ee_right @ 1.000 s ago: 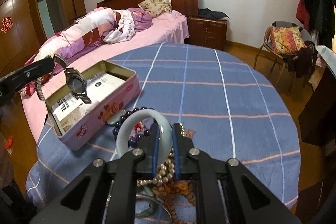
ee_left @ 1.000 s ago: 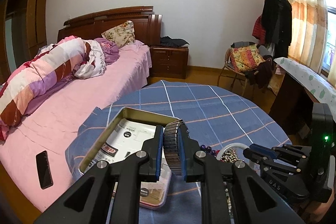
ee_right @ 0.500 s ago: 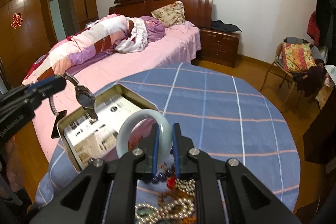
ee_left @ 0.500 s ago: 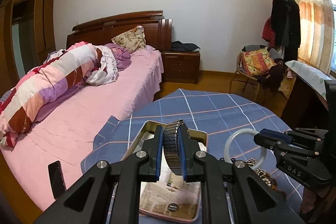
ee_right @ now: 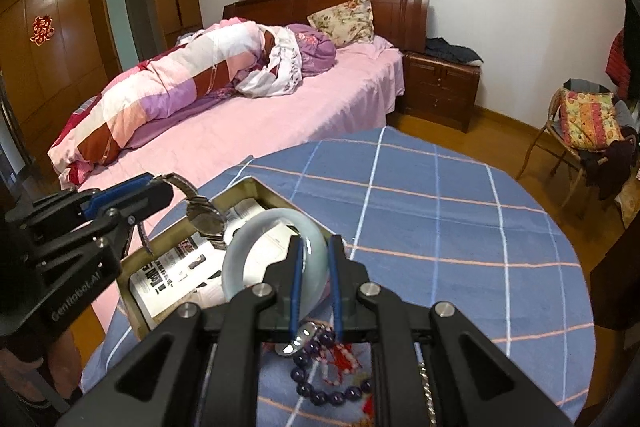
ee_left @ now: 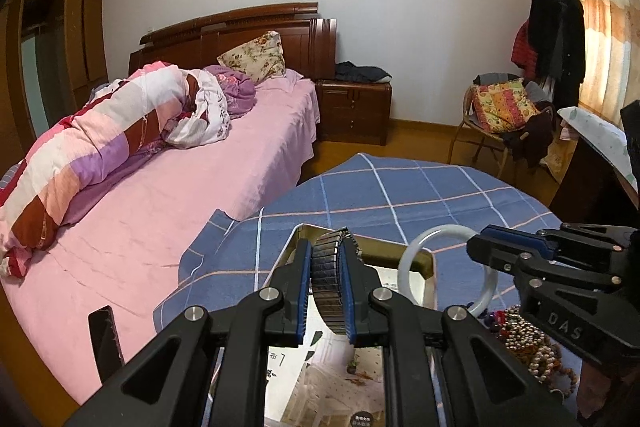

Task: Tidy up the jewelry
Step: 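Lower the watch into the pink tin with the left tool while the right tool lowers the bangle in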

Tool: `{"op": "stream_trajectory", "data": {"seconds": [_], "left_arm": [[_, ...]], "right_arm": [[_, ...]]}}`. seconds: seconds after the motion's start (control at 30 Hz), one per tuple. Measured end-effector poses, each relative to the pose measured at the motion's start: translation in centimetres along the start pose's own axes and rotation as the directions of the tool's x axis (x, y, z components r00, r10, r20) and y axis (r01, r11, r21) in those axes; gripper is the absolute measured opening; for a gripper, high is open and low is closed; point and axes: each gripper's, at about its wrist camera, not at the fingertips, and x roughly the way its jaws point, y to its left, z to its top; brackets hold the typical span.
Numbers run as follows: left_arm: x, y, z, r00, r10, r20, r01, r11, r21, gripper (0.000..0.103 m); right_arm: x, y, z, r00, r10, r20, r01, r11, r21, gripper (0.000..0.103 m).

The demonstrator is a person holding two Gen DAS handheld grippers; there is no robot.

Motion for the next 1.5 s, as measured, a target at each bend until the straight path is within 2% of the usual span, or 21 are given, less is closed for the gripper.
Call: {"op": "stream_trajectory", "data": {"seconds": [0.83, 1.27, 1.37, 1.43, 1.47, 1.5], "left_arm": [[5.3, 0.4, -0.5, 0.994, 0.011, -0.107, -0.009, 1.000, 0.019, 0.013], [7.0, 0.6, -1.3, 0.988, 0.043, -0.150, -0.036, 0.998, 0.046, 0.014], [7.0, 0.5, -1.2, 0.986, 0.045, -0.158, -0.039, 0.998, 0.047, 0.021], [6.8, 0.5, -1.3, 0.987, 0.047, -0.156, -0.040, 0.998, 0.047, 0.041], [6.6, 0.5, -1.3, 0.987, 0.057, -0.148, -0.050, 0.998, 0.048, 0.048], [6.3, 0.5, -1.2, 0.989, 0.062, -0.135, -0.056, 0.997, 0.046, 0.062]], "right_arm": [[6.3, -0.2, -0.5, 0.992, 0.005, -0.123, -0.002, 1.000, 0.027, 0.015], [7.0, -0.3, -0.4, 0.990, -0.008, -0.142, 0.013, 0.999, 0.032, 0.016], [7.1, -0.5, -0.4, 0.990, -0.002, -0.140, 0.008, 0.999, 0.041, 0.016], [6.9, -0.7, -0.4, 0.991, -0.004, -0.134, 0.010, 0.999, 0.045, 0.020], [6.8, -0.8, -0.3, 0.992, -0.002, -0.127, 0.008, 0.999, 0.048, 0.027], [6.6, -0.8, -0.3, 0.993, 0.002, -0.120, 0.004, 0.999, 0.050, 0.032]]}}
